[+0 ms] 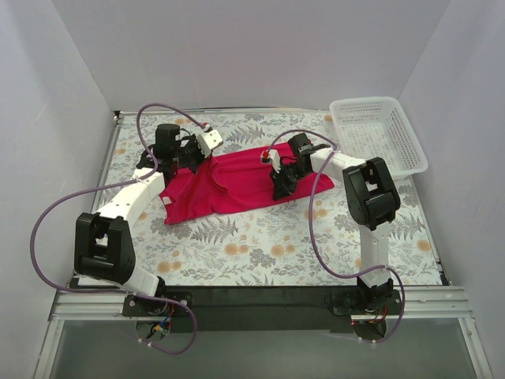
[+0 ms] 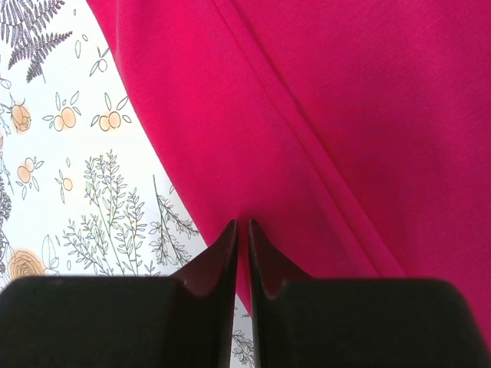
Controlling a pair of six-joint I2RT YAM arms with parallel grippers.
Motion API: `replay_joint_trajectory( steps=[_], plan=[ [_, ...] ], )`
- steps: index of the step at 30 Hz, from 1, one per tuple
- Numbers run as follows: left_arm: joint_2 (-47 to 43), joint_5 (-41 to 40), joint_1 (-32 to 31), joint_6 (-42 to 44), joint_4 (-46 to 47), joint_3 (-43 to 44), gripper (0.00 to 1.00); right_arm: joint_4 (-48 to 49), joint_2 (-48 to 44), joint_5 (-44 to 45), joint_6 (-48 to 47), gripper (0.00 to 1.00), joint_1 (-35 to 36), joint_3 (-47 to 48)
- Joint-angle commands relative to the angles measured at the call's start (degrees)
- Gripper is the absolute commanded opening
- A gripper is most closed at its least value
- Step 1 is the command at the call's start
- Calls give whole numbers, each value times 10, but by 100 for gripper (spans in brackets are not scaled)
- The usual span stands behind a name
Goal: Fold and stack the t-shirts
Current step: Fold the tshirt
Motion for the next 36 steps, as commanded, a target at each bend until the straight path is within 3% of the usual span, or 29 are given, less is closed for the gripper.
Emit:
replay_joint_trajectory(
  steps=[1, 17, 33, 36],
  plan=[
    [7, 26, 2, 25, 1, 31, 0, 4, 22, 34, -6, 14, 1, 8],
    [75, 29, 13, 21, 25, 51, 0, 3, 23, 38, -5, 15, 2, 9],
    [167, -55, 30, -58, 86, 69, 0, 4, 20, 34, -2, 18, 3, 10],
    [184, -80, 30, -79, 97, 77, 7, 3, 19, 34, -1, 19, 2, 11]
  ],
)
